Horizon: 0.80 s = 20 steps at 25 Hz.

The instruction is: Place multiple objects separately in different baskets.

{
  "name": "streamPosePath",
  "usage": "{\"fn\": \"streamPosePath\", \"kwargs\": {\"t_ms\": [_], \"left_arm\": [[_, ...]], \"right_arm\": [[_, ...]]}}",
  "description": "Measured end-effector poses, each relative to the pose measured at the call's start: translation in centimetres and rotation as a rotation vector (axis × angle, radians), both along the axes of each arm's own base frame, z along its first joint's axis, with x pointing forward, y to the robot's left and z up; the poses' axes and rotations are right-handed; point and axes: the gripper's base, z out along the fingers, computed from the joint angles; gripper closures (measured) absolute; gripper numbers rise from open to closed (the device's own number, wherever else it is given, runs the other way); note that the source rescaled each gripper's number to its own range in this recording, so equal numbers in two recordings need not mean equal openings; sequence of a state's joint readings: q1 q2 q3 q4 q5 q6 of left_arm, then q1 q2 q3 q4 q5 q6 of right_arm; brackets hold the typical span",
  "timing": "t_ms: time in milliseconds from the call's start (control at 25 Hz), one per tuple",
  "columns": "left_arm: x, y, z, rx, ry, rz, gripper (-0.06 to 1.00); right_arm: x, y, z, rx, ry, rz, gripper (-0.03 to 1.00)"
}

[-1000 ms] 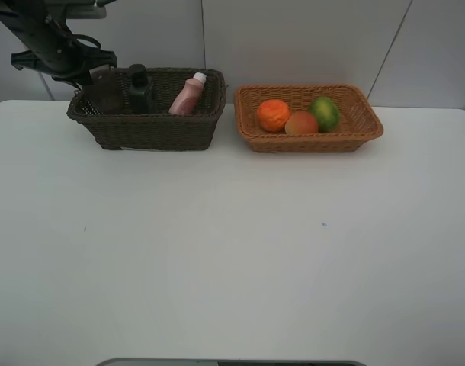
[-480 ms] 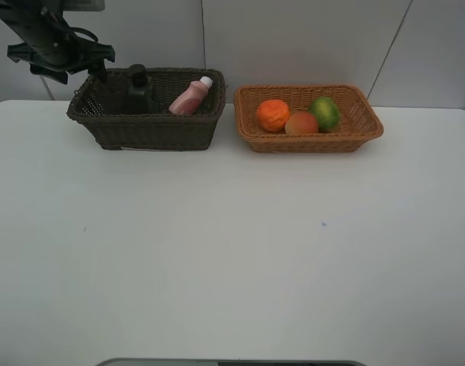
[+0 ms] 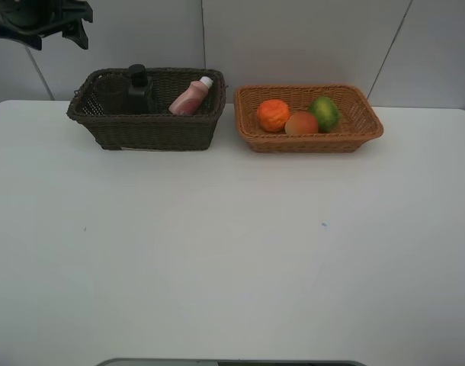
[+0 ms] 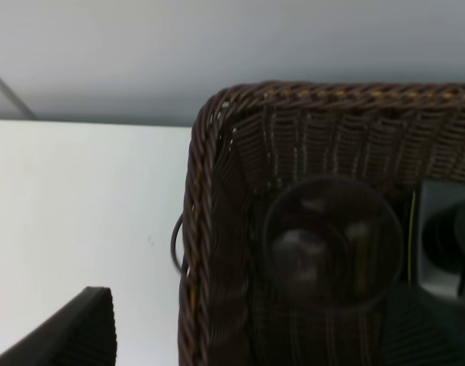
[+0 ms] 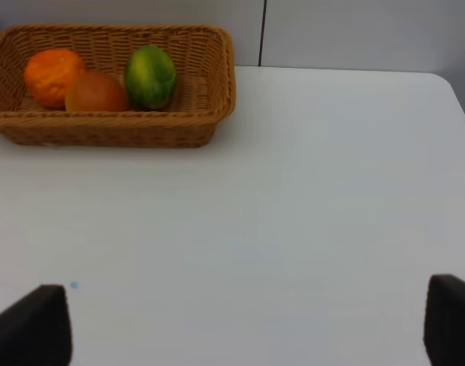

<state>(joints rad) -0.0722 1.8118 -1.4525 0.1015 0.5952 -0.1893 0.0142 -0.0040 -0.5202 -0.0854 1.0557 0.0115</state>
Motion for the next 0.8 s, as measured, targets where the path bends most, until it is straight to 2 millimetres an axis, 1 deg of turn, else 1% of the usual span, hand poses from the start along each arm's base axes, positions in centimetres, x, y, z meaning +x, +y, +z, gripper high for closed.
{"fn": "streamPosePath", "kwargs": {"t_ms": [120,200,240,360,480,640,800], "left_arm": [[-2.5,0.7,0.9,-0.008,0.0,0.016,0.06],[-4.6,1.2,2.0,-0.008,-0.018,0.025,0.06],[-5.7,1.4,2.3,-0.008,-0.02,0.03,0.06],[-9.6,1.6,4.1,-0.015,-0.067,0.031,0.06],[-13.6,1.7,5.5,-0.027,-0.111,0.032,0.05],[-19.2,1.8,6.1,-0.062,-0.119,0.036,0.05],[-24.8,1.7,6.1,-0.085,-0.107,0.021,0.04]], "right_arm": [[0.0,0.0,0.0,0.0,0.0,0.0,0.04],[0.0,0.0,0.0,0.0,0.0,0.0,0.04],[0.0,0.0,0.0,0.0,0.0,0.0,0.04],[0.0,0.0,0.0,0.0,0.0,0.0,0.04],[0.0,0.0,0.0,0.0,0.0,0.0,0.04],[0.0,0.0,0.0,0.0,0.0,0.0,0.04],[0.0,0.0,0.0,0.0,0.0,0.0,0.04]]}}
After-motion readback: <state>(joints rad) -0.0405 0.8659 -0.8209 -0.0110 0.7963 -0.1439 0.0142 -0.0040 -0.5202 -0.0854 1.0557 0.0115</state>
